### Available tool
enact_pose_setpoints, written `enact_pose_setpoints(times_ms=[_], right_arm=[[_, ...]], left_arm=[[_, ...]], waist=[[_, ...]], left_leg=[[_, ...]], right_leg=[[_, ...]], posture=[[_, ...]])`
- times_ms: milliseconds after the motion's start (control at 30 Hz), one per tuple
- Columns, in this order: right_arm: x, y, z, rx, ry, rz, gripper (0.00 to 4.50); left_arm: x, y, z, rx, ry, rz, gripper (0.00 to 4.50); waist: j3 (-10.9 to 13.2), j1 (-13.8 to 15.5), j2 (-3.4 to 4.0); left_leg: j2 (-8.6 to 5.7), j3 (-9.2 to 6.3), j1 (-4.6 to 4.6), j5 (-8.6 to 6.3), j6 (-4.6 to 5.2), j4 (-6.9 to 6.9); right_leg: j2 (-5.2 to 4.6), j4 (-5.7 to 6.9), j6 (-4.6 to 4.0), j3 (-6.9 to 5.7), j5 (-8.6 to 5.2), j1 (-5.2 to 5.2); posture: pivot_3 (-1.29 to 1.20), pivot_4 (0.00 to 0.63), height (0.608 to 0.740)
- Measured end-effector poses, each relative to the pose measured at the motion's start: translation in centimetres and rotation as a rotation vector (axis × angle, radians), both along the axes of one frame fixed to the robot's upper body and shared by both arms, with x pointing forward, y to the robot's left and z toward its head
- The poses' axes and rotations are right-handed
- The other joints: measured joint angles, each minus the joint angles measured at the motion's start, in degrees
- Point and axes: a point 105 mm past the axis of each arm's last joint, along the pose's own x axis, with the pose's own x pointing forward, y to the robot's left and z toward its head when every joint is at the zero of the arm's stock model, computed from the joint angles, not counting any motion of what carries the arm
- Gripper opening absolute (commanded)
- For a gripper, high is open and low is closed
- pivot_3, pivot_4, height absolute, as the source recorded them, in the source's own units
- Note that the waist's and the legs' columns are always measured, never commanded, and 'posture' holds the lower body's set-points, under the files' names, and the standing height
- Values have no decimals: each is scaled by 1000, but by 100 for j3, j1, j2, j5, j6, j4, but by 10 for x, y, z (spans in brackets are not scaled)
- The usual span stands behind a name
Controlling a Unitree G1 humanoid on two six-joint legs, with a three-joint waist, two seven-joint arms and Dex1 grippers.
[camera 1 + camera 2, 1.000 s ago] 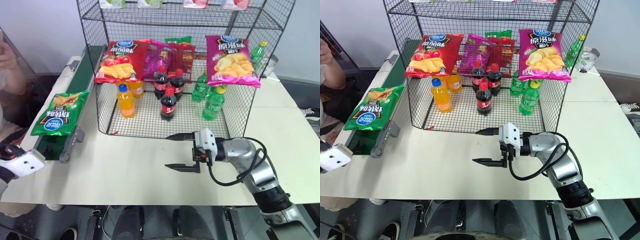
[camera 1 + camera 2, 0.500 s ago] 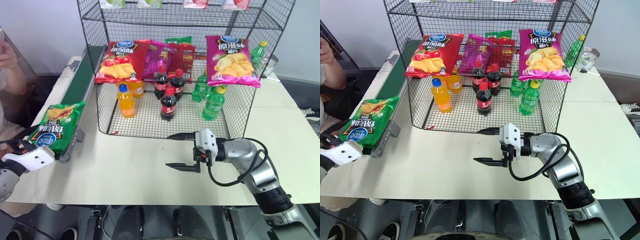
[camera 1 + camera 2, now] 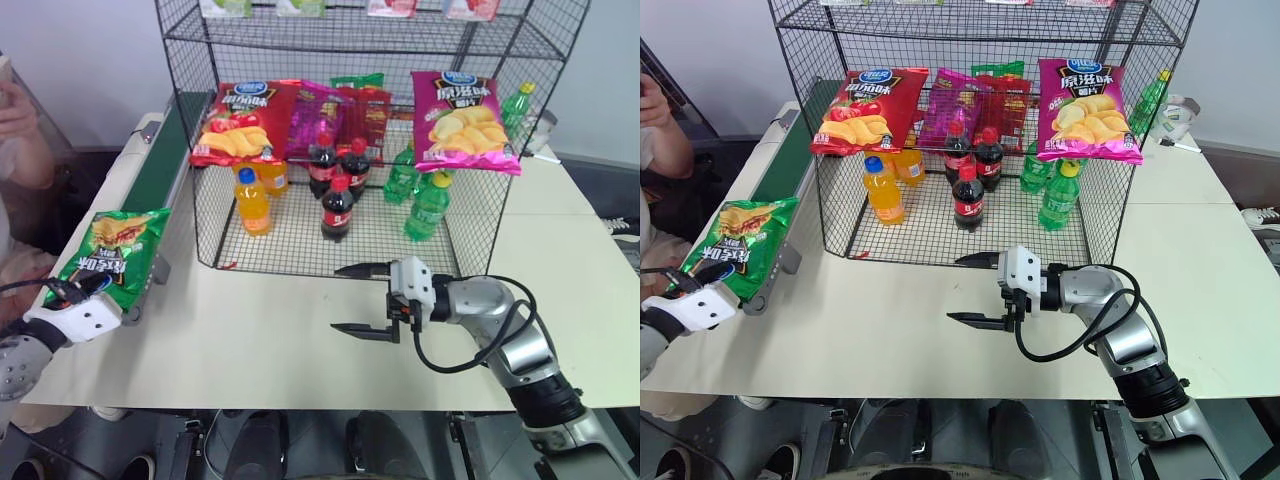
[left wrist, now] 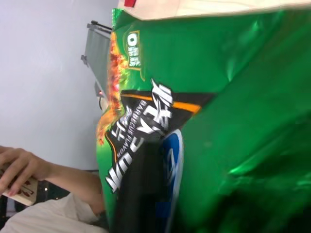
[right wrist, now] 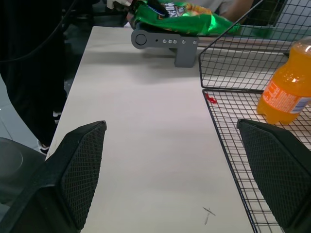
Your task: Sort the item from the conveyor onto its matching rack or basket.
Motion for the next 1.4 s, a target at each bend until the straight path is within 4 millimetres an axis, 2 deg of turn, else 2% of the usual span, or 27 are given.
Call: enact_pose_setpoints(times_ms=[167, 300, 400, 433, 467, 500, 567, 633, 700, 733, 833, 933, 1133, 1267, 1400], right_arm=[[1, 0, 0, 2, -2, -10, 4500], [2, 0, 1, 1, -7, -17, 4500], [3, 1, 1, 0, -12, -17, 4500], [3, 1, 2, 0, -15, -16, 4500], [3, 1, 2, 0, -17, -16, 4500], [5, 3, 3, 6, -21, -14, 4500], [7, 2, 4, 7, -21, -18, 4500], [8, 2, 6, 22, 0, -13, 4500], [6, -1, 12, 82, 112, 6, 4500], [5, -1, 14, 92, 131, 11, 4500], [-9, -9, 35, 212, 384, 88, 4500], [-15, -12, 55, 269, 478, 146, 4500], [-17, -11, 54, 312, 650, 159, 4500], [-17, -2, 54, 343, 661, 166, 4500], [-14, 6, 61, 369, 635, 170, 4500]], left_arm=[[1, 0, 8, -76, -23, 2, 80], [-2, -3, 35, -301, -78, -18, 80], [-13, -11, 65, -600, -53, -85, 80], [-19, -17, 75, -711, -14, -131, 80], [-21, -21, 79, -746, 8, -156, 80], [-32, -26, 85, -868, 88, -191, 80], [-44, -38, 94, -1000, 213, -245, 80], [-57, -54, 107, -1130, 334, -318, 80], [-73, -83, 113, -1263, 502, -418, 80], [-76, -90, 112, -1280, 542, -438, 80], [-81, -123, 119, -1366, 669, -563, 80], [-81, -150, 124, -1429, 778, -689, 80], [-67, -187, 128, -1547, 889, -889, 80], [-58, -205, 127, -1582, 954, -978, 80], [-49, -214, 123, -1591, 992, -1010, 80]], waist=[[0, -3, 0], [0, -14, -1], [0, -31, -1], [0, -41, -1], [0, -40, 0], [3, -70, -6], [3, -120, -7], [4, -130, -5], [4, -133, -4], [4, -132, -3], [6, -105, 0], [5, -122, -1], [7, -138, 6], [7, -140, 6], [7, -140, 6]], left_leg=[[1, 1, -1, 0, 0, 1], [3, 0, -1, 0, -1, 1], [5, 0, -2, 1, -2, 1], [6, -1, 0, 1, -2, 2], [6, -1, 0, 1, -2, 1], [7, -1, -1, 1, -3, 1], [6, -5, 4, 2, -3, 1], [4, -7, 8, 2, -3, 1], [4, -8, 12, 2, -3, 1], [4, -8, 13, 2, -3, 1], [4, -12, 17, 2, -3, 1], [3, -12, 30, 2, -3, 0], [-1, -8, 24, 2, -3, -3], [0, -7, 17, 2, -3, 0], [2, -8, 9, 2, -3, 3]], right_leg=[[0, 3, 0, 0, 0, -3], [0, 4, 0, 2, 0, -4], [-1, 4, -1, 4, -1, -5], [-2, 5, -2, 5, -1, -5], [-1, 4, -2, 5, -1, -4], [0, 5, -3, 6, -1, -5], [0, 2, -3, 4, -2, 3], [-1, 3, -3, 3, -2, 8], [-2, 1, -3, 4, -2, 14], [-2, 0, -3, 4, -2, 15], [-2, 0, -4, 3, -2, 20], [-1, -1, -6, 5, -3, 32], [7, 1, -8, 9, -5, 23], [16, 2, -6, 13, -4, 14], [27, 5, -5, 16, -5, 6]], posture=[[0, 150, 739], [0, 150, 739], [0, 150, 739], [0, 150, 739], [0, 150, 739], [0, 150, 739], [0, 150, 739], [0, 150, 739], [0, 150, 739], [0, 150, 739], [0, 150, 739], [0, 150, 739], [0, 150, 739], [0, 150, 739], [0, 150, 739]])
